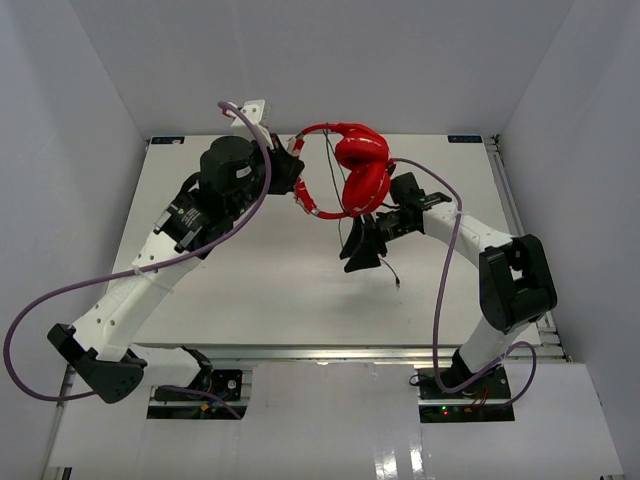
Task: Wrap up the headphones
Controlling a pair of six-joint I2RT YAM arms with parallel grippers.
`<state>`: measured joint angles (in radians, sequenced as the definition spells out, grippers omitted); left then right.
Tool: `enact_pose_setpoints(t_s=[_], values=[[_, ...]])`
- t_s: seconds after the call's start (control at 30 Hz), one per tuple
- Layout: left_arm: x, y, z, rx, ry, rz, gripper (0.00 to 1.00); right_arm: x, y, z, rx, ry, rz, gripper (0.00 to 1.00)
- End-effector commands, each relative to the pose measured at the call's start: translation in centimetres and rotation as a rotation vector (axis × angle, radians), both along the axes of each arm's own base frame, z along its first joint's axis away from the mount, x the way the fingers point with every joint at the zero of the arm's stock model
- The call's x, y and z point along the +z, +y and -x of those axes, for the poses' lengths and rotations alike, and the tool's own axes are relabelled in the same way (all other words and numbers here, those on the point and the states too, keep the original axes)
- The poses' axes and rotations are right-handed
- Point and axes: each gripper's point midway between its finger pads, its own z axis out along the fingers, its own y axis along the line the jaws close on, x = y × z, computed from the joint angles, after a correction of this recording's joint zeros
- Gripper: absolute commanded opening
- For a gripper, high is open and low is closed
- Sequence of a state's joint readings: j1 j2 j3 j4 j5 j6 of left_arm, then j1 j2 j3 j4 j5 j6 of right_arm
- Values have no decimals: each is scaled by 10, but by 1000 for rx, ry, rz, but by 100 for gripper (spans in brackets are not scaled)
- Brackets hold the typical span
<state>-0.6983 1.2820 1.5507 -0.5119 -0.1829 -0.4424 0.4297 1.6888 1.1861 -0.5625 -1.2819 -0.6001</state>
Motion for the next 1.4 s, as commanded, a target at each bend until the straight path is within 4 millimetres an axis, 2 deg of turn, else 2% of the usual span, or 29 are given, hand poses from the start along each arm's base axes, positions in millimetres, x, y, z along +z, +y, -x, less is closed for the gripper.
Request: enact_pose_setpoints(t_s=[0.0, 0.2, 0.4, 0.5, 0.6, 0.8, 0.97, 1.07, 1.17, 1.3, 1.33, 1.37], values=[[66, 16, 12, 8, -111, 170, 0, 8, 0, 3, -4, -46, -28, 64], [75, 17, 9, 7, -114, 201, 0, 2, 3, 15, 16, -48, -32, 55], [85, 37, 5, 73, -135, 225, 0, -2, 0, 18, 6, -66, -15, 47], [85, 45, 2, 103, -135, 229, 0, -7, -3, 20, -6, -65, 3, 30], [80, 54, -2, 138, -128, 227, 0, -11, -5, 19, -27, -81, 29, 19], [61, 69, -20, 201, -85, 250, 0, -25, -15, 2, -136, -165, 165, 8], [39, 91, -45, 308, -53, 247, 0, -20, -34, -15, -249, -336, 279, 8], [19, 106, -62, 367, -26, 237, 0, -7, -48, -21, -313, -466, 332, 8], [-2, 113, -74, 394, 8, 222, 0, 17, -58, -21, -345, -626, 345, 8], [-42, 118, -94, 446, 57, 131, 0, 35, -62, -17, -337, -828, 408, 8], [-53, 119, -99, 458, 70, 106, 0, 43, -56, -11, -315, -894, 402, 8], [-65, 121, -103, 470, 84, 76, 0, 46, -58, -14, -320, -971, 431, 8]])
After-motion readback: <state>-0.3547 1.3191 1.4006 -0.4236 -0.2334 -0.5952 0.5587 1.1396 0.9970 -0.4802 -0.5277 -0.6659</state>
